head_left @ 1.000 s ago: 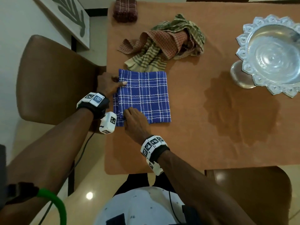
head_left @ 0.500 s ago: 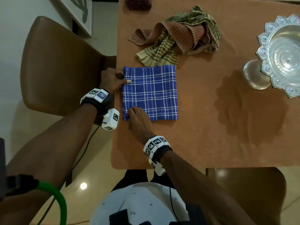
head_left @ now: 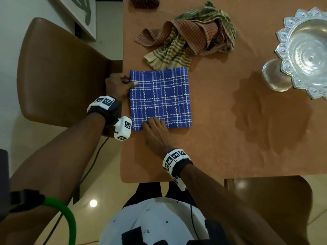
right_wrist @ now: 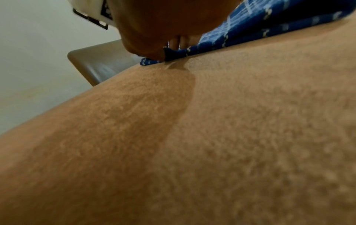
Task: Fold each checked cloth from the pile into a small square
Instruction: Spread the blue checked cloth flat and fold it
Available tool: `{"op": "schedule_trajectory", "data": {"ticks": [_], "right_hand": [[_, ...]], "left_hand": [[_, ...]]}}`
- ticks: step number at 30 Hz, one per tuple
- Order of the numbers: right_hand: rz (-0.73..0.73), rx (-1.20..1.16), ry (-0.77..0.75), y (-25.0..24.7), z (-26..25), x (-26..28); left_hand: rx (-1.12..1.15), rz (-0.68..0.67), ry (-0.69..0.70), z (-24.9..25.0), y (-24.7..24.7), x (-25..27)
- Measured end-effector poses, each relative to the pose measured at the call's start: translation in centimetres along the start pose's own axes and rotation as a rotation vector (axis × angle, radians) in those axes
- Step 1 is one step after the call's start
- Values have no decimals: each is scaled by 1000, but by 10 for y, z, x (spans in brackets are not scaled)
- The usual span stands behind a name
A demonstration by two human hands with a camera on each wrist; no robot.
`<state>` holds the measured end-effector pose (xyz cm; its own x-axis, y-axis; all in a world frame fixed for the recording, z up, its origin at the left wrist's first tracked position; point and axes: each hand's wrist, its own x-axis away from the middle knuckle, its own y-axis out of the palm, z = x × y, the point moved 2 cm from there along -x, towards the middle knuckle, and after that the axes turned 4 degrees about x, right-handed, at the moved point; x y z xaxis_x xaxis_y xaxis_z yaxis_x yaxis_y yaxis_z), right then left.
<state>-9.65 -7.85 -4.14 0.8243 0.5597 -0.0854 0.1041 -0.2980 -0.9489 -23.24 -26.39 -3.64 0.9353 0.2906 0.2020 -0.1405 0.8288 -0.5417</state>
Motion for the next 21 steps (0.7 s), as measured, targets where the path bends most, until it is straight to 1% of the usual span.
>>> {"op": "schedule_trajectory", "data": {"ticks": [3,8,10,13,16,18,20,21], "right_hand": [[-1,-6,-67,2,2,1],[31,-29,-149,4,7,1],[28,-29,-167,7,8,2],[41,-29,-179,9,10,1],[4,-52,-204,3,10,2],[-1,-73,-188,-2,15,0],[45,-99,-102,-6,24,-7],[72,-97,-43,-10,31,-13]], "left_hand": [[-4,2,7,0,0,-2],[69,22,-44,2,1,-1],[70,51,-35,3,2,1],[111,53,-40,3,3,0],[112,61,-52,2,3,-1],[43,78,-37,3,2,2],[-29,119,-14,5,4,3],[-49,161,-26,7,6,5]]}}
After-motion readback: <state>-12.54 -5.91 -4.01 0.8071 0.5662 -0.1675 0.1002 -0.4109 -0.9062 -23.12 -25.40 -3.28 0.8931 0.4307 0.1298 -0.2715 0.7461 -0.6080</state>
